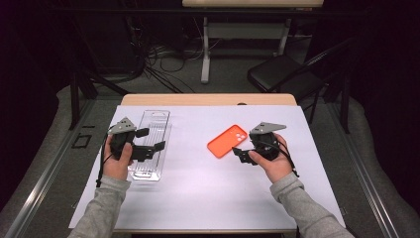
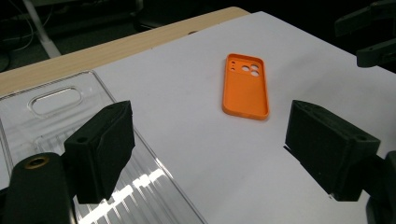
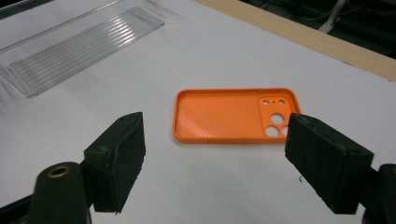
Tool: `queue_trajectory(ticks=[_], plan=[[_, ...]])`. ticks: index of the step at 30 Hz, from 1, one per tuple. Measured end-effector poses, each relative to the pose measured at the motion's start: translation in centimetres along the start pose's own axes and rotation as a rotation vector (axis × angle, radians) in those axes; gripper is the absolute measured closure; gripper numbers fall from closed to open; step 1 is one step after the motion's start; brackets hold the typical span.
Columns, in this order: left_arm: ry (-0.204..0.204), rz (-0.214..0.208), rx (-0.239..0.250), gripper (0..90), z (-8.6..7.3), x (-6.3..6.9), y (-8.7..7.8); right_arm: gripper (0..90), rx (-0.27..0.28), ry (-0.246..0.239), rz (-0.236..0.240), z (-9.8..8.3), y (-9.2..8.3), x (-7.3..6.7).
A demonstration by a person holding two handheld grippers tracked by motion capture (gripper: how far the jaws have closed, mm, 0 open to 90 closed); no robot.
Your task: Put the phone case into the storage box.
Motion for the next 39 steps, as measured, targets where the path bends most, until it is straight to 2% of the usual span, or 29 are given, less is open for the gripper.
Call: queue_trajectory(ticks=[9,12,20,21,23,26,29,33,37,39], plan=[[-0.014,-0.001,-0.039,15.8,1.1,-0.7,1.9,20.3,-0.070,-0.010,-0.022,0.9,1.8,0.4],[-0.006,0.020,-0.052,15.8,1.3,-1.0,2.3,20.3,-0.091,-0.007,-0.027,1.8,2.4,0.6],[-0.045,-0.004,-0.005,15.8,2.1,-1.2,2.9,16.9,-0.116,-0.002,-0.066,2.8,3.7,1.7],[-0.052,-0.005,-0.004,15.8,2.1,-1.2,2.9,15.3,-0.112,-0.001,-0.086,2.9,4.0,1.9],[-0.055,-0.006,-0.007,15.8,2.0,-1.1,2.9,15.2,-0.114,-0.004,-0.093,2.9,4.2,2.1],[-0.037,0.019,-0.029,15.8,1.8,-1.0,2.9,15.1,-0.149,-0.024,-0.079,2.8,4.9,2.0],[-0.024,0.005,-0.026,15.7,1.9,-0.6,2.9,15.2,-0.169,-0.040,-0.063,3.0,5.5,1.5],[-0.010,0.031,-0.031,15.7,2.1,-0.2,3.2,15.3,-0.198,-0.067,-0.032,3.0,6.2,0.7],[-0.004,0.020,-0.051,15.7,1.8,0.0,3.4,15.3,-0.220,-0.095,-0.021,3.0,6.8,0.0],[-0.007,0.010,-0.056,15.9,1.6,0.2,3.4,15.4,-0.226,-0.135,-0.011,3.0,7.4,-0.6]])
Point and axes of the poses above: each handheld gripper's, and its own axes: y roughly forward along the jaws, z roughly out of its top, x roughly to its right, the point moved 8 cm from there along y, roughly forward along the jaws, and after that the axes turned 11 degrees about -z, right-handed, at the moved point
